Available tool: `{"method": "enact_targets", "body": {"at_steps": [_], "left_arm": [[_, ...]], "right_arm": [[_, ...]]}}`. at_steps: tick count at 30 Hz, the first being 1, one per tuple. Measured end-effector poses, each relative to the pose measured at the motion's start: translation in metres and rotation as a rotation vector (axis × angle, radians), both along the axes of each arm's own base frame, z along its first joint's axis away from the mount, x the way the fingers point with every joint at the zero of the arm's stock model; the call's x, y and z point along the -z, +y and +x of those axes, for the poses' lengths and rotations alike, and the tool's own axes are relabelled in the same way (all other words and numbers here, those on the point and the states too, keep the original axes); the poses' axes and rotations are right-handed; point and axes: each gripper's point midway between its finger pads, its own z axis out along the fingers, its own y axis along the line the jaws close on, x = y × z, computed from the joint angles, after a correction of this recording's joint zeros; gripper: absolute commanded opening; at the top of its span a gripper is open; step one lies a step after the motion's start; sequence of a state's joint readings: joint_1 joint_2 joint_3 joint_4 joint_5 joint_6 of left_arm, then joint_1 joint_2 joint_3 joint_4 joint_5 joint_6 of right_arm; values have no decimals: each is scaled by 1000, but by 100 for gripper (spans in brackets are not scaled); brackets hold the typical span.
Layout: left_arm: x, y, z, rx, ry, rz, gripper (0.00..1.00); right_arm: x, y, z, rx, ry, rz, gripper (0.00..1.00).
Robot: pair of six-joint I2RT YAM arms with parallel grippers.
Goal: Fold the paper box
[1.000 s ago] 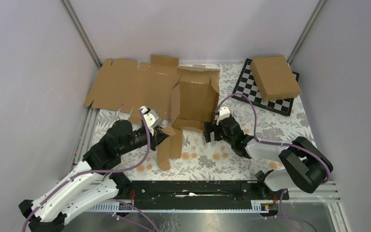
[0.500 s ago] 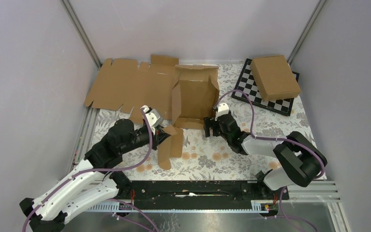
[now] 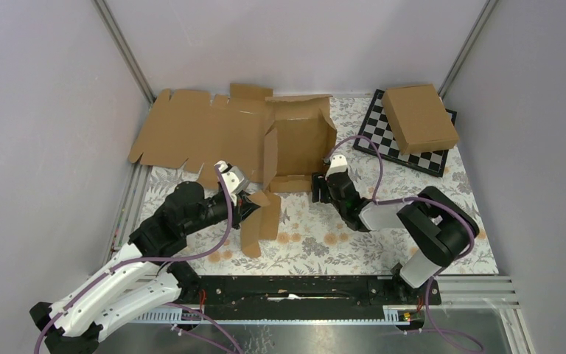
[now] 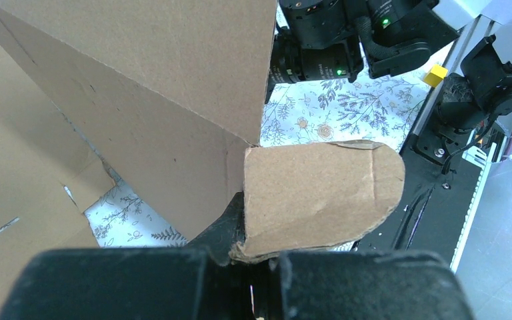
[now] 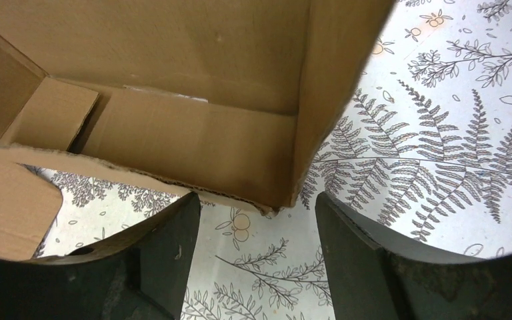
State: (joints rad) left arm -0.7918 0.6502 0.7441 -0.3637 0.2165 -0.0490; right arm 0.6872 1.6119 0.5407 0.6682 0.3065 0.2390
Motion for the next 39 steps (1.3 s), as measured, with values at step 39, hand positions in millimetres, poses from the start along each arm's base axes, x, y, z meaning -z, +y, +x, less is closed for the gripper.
{"method": "enact_targets", "body": {"at_steps": [39], "left_arm": [[-6,-10,9,-12,1,-39,0]], "right_arm": [[-13,28,94,-223,16,160,100]]}}
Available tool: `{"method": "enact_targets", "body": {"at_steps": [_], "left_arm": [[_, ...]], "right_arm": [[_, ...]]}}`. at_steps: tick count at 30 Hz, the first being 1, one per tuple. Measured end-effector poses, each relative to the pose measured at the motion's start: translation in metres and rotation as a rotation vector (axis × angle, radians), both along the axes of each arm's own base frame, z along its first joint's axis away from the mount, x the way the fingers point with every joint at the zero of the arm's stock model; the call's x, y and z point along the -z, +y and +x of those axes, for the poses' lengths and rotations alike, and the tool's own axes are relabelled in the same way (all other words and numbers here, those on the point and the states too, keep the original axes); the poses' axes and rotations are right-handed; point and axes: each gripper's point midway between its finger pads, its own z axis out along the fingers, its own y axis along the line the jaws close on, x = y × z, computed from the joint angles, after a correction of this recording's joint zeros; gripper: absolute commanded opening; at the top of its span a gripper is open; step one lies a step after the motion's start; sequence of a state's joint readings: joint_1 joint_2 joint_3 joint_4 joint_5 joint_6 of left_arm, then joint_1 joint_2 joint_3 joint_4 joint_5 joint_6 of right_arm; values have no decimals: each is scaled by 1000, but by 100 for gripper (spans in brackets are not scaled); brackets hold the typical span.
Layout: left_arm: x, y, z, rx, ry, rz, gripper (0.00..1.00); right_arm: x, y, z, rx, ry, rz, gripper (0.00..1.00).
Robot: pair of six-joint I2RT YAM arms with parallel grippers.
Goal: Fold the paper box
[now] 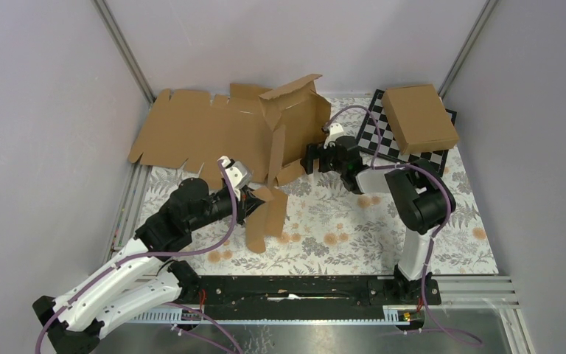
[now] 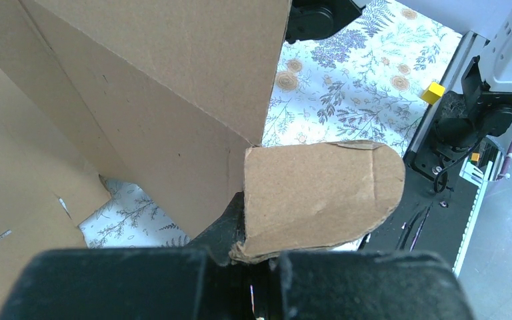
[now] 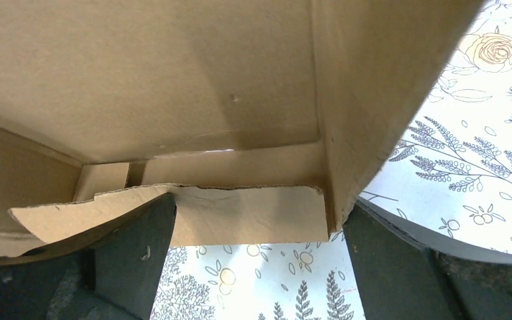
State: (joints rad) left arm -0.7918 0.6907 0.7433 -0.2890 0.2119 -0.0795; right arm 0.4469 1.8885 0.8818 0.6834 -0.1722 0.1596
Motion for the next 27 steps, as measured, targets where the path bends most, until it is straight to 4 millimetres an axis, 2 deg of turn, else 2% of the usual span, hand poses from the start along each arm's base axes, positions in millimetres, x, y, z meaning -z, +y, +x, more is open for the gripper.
{"method": "enact_targets", "body": {"at_steps": [6,10,14,20,22,27], "left_arm": [[2,-2,2,0,5,4,0],[2,-2,2,0,6,5,0],[3,-3,3,1,8,7,0],[5,-5,4,2,12,10,0],[5,-5,4,3,11,9,0],[6,-5,4,3,18,10,0]], "right_arm": [[11,8,16,13,89,-1,100],[24,7,12,36,157,-9,100],[26,6,19,112,161,-57,100],[32,20,22,208,119,-175,100],[34,21,22,241,107,-210,97],[36,19,17,296,94,-266,77]]}}
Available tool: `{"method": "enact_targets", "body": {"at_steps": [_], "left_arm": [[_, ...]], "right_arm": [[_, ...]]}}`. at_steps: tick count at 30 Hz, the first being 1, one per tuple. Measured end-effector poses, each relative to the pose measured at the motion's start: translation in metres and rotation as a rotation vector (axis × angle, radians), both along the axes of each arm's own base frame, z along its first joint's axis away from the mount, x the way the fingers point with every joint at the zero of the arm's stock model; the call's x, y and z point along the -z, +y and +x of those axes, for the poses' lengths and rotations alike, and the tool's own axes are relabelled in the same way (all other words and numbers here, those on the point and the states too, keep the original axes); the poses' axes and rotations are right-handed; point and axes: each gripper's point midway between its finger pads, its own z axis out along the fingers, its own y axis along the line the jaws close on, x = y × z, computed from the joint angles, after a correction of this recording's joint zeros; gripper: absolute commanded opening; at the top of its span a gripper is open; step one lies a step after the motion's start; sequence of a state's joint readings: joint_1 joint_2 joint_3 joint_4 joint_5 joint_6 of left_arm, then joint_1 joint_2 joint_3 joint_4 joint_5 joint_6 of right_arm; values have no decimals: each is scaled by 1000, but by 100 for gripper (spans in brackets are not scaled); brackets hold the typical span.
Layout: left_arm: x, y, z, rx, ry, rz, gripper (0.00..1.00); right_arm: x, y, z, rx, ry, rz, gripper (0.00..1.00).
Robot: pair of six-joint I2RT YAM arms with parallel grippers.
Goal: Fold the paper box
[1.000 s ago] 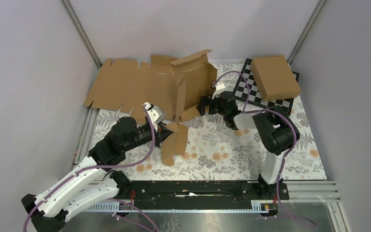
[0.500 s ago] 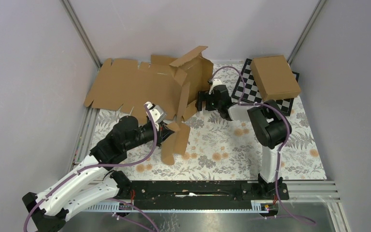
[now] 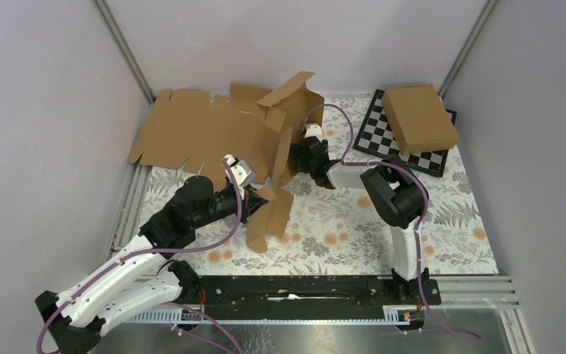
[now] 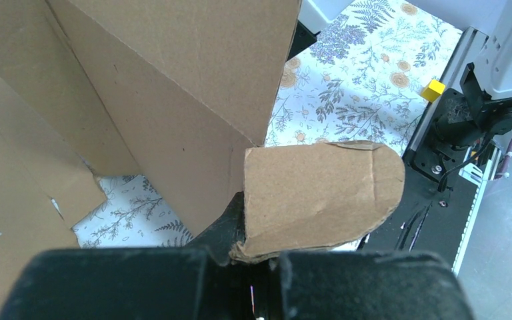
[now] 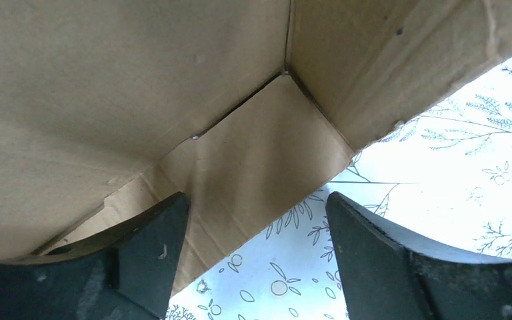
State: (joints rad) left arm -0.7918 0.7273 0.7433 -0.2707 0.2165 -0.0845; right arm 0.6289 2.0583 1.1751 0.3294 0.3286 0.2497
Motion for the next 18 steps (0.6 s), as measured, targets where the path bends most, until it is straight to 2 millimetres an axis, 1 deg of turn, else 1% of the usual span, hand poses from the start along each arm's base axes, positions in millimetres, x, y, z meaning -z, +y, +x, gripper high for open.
{"method": "enact_targets", "body": {"at_steps": [1,3,8,12,17,18], "left_arm": [[0,0,0,1,3,-1,0],[0,-1,-1,3,4,-2,0],[-1,-1,-2,5,12,-11,0],[-3,-1,-3,6,13,-19,0],[-2,-1,-3,6,13,-19,0],[-2,-1,-3,6,13,-19,0]], "right_arm": [[0,0,-1,4,0,-4,73],[0,2,-3,8,-2,-7,68],[0,6,-7,6,2,22,63],[-2,9,-17,-19,25,65,58],[-3,22,-28,-77,73,123,54],[-3,24,-29,-85,81,131,51]]}}
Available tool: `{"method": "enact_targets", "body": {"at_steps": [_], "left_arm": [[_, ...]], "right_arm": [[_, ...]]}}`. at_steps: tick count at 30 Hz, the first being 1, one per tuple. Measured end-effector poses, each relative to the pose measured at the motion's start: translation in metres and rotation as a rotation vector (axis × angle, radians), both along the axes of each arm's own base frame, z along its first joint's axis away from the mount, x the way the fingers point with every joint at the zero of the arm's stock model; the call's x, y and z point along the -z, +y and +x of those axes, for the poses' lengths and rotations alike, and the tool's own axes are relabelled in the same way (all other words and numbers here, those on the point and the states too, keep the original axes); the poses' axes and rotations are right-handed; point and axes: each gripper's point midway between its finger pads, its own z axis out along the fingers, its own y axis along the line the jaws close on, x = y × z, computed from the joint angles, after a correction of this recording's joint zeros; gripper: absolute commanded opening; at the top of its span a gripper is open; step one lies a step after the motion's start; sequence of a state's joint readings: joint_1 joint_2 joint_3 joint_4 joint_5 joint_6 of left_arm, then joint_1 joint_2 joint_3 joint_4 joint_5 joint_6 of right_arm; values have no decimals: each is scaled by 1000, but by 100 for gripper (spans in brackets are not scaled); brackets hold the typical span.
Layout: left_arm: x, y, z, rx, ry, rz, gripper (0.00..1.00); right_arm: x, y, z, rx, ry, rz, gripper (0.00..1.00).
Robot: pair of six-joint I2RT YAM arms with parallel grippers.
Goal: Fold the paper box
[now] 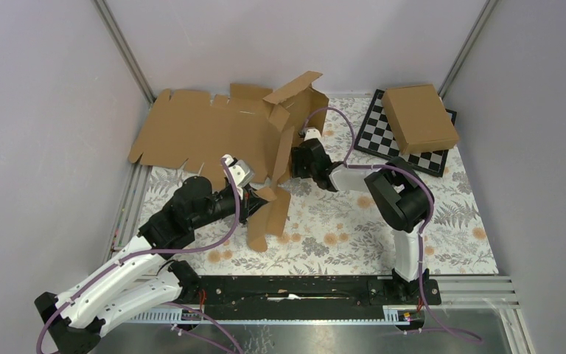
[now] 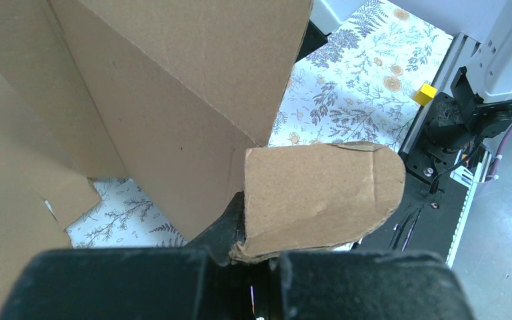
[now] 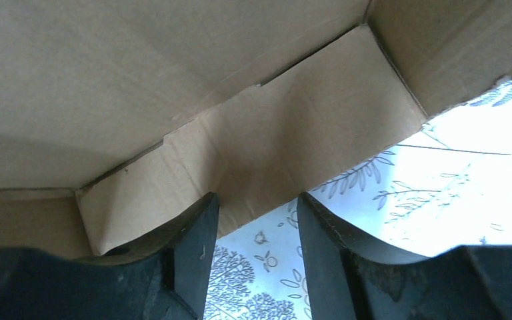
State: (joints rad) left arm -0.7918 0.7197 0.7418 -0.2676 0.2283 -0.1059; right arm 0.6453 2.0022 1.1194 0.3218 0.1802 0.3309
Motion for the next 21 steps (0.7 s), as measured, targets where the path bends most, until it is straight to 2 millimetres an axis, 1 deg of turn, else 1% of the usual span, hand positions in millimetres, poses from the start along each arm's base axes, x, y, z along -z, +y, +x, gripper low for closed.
{"method": "enact_targets", "body": {"at_steps": [2,5,11,13,21], "left_arm": [[0,0,0,0,0,0,0],[0,0,0,0,-1,0,0],[0,0,0,0,1,0,0],[0,0,0,0,1,0,0],[1,0,0,1,2,1,0]], "right_arm": [[-2,5,-2,-18,15,19,44],[-3,11,-5,-37,35,38,35],[-11,19,-3,-57,52,92,7],[-14,22,-2,-61,58,119,1],[-25,30,0,-78,106,243,0]]}}
